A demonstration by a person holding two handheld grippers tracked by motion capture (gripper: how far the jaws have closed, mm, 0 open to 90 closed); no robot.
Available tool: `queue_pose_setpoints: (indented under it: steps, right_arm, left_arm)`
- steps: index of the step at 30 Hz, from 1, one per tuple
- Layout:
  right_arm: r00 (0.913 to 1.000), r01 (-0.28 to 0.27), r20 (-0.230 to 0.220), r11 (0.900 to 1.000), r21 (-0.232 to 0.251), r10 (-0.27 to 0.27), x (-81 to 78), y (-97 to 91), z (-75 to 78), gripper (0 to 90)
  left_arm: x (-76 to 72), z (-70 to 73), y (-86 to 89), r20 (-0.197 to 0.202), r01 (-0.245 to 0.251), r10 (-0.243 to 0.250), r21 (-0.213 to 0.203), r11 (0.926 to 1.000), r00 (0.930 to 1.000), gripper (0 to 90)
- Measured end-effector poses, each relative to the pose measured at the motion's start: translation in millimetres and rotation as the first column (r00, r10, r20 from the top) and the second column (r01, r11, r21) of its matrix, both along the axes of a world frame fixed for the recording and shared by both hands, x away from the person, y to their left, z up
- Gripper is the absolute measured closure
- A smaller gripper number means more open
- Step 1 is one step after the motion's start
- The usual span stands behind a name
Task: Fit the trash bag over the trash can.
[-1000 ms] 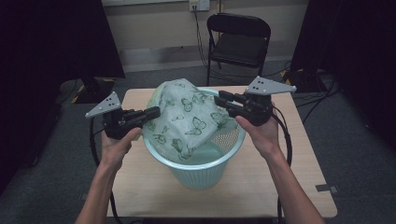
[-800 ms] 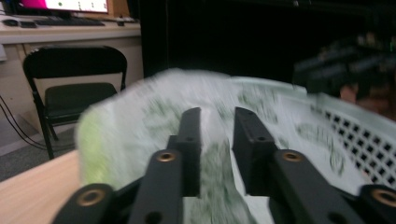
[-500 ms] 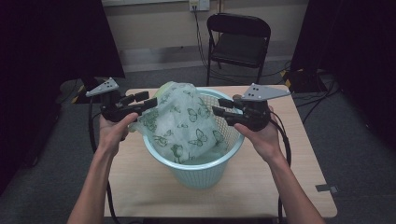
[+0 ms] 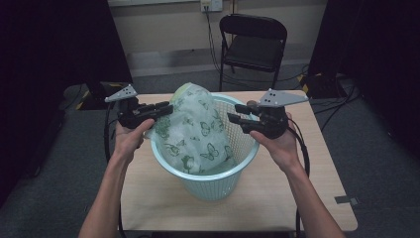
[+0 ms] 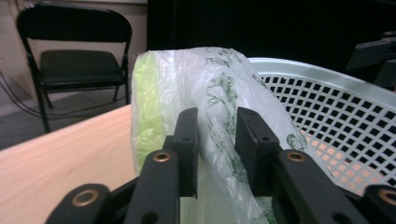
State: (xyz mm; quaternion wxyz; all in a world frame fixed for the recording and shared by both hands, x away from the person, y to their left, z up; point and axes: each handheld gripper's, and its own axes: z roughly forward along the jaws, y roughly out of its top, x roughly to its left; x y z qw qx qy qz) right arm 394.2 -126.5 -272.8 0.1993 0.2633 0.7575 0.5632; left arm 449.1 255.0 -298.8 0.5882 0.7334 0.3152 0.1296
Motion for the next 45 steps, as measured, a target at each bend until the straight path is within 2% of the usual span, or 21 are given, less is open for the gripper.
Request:
queue_pose_setpoints:
  steps: [3,4,9,11,13,17,18,22,23,26,27,28,33,38,39,40,41,42,43,44,45]
  right_arm:
    - [1.0,0.002,-0.003,1.0,-0.003,-0.002,-0.1,0.4,-0.4,59.3]
    - [1.0,0.001,-0.003,1.0,-0.006,-0.001,-0.1,0.3,-1.3,58.5]
    - [1.0,0.009,-0.003,0.9999,-0.006,-0.009,1.2,-0.4,0.1,57.4]
    - [0.9998,0.02,0.006,0.9996,-0.018,-0.019,2.1,-0.5,4.9,54.0]
    - [0.9997,0.022,0.011,0.9996,-0.015,-0.022,2.8,1.0,11.9,50.0]
    - [0.9995,0.014,0.03,0.9999,-0.005,-0.013,5.5,13.7,31.6,39.7]
    - [0.9989,-0.003,0.046,1.0,0.005,0.003,7.2,23.3,42.8,38.1]
    - [0.9975,-0.029,0.066,0.9993,0.025,0.027,10.0,36.1,57.8,37.0]
    - [0.9972,-0.041,0.064,0.9986,0.034,0.039,11.7,39.3,61.3,41.7]
    - [0.9946,-0.054,0.091,0.9974,0.048,0.049,14.8,43.4,64.0,75.3]
    - [0.9936,-0.058,0.1,0.997,0.051,0.053,14.9,43.7,62.6,82.0]
    - [0.992,-0.066,0.111,0.9969,0.043,0.06,13.8,44.5,58.7,89.2]
    - [0.9898,-0.088,0.114,0.996,0.017,0.085,8.3,49.0,51.9,90.0]
    - [0.987,-0.105,0.125,0.994,0.029,0.101,5.4,56.5,52.4,90.0]
    - [0.9858,-0.108,0.132,0.9935,0.034,0.103,5.9,58.0,53.3,90.0]
    - [0.9859,-0.107,0.133,0.9934,0.041,0.101,6.8,58.2,53.8,90.0]
    - [0.9859,-0.107,0.133,0.9934,0.041,0.101,6.8,58.2,53.8,90.0]
    - [0.9866,-0.108,0.128,0.9932,0.044,0.101,8.5,58.6,54.3,83.8]
    - [0.9866,-0.108,0.128,0.9932,0.044,0.101,8.5,58.6,54.3,83.8]
    - [0.99,-0.095,0.108,0.9951,0.027,0.092,9.2,59.1,53.5,69.3]
    - [0.99,-0.095,0.108,0.9951,0.027,0.092,9.2,59.1,53.5,69.3]
  left_arm:
    - [-0.7,3.0,2.1,0.017,-0.016,0.016,-0.016,0.9998,0.9997,76.9]
    - [-1.3,5.9,5.8,0.028,-0.025,0.026,-0.035,0.9991,0.9993,88.9]
    - [-5.3,9.1,6.3,0.047,-0.018,0.02,-0.049,0.9986,0.9987,90.0]
    - [-11.3,14.7,6.5,0.074,-0.002,0.008,-0.086,0.9963,0.9973,90.0]
    - [-18.2,23.2,4.5,0.109,0.005,0.005,-0.088,0.9961,0.9941,90.0]
    - [-39.8,51.1,-5.9,0.211,0.054,-0.032,-0.098,0.9938,0.9769,90.0]
    - [-47.8,61.1,-10.8,0.244,0.075,-0.049,-0.099,0.9922,0.9685,90.0]
    - [-58.1,71.2,-17.8,0.279,0.099,-0.075,-0.073,0.9925,0.9574,90.0]
    - [-59.0,71.7,-19.0,0.28,0.113,-0.087,-0.075,0.9908,0.9561,90.0]
    - [-59.9,69.6,-18.1,0.273,0.133,-0.104,-0.091,0.9869,0.9564,87.6]
    - [-59.1,69.5,-16.4,0.268,0.136,-0.106,-0.096,0.9861,0.9576,80.7]
    - [-56.0,70.9,-12.4,0.262,0.118,-0.087,-0.102,0.9878,0.961,66.3]
    - [-38.2,77.2,-1.6,0.224,0.115,-0.079,-0.153,0.9815,0.9714,49.4]
    - [-21.7,65.2,-20.0,0.178,0.184,-0.165,-0.095,0.9784,0.9701,39.9]
    - [-22.1,62.8,-24.3,0.163,0.202,-0.185,-0.088,0.9755,0.969,45.1]
    - [-24.1,60.4,-29.0,0.168,0.22,-0.21,-0.042,0.9747,0.9632,57.6]
    - [-24.1,60.4,-29.0,0.168,0.22,-0.21,-0.042,0.9747,0.9632,70.4]
    - [-28.2,59.9,-30.5,0.192,0.196,-0.188,-0.022,0.9804,0.9632,79.2]
    - [-28.2,59.9,-30.5,0.192,0.196,-0.188,-0.022,0.9804,0.9632,84.8]
    - [-33.7,59.7,-28.2,0.214,0.174,-0.162,-0.041,0.9838,0.9633,88.7]
    - [-33.7,59.7,-28.2,0.214,0.174,-0.162,-0.041,0.9838,0.9633,89.8]
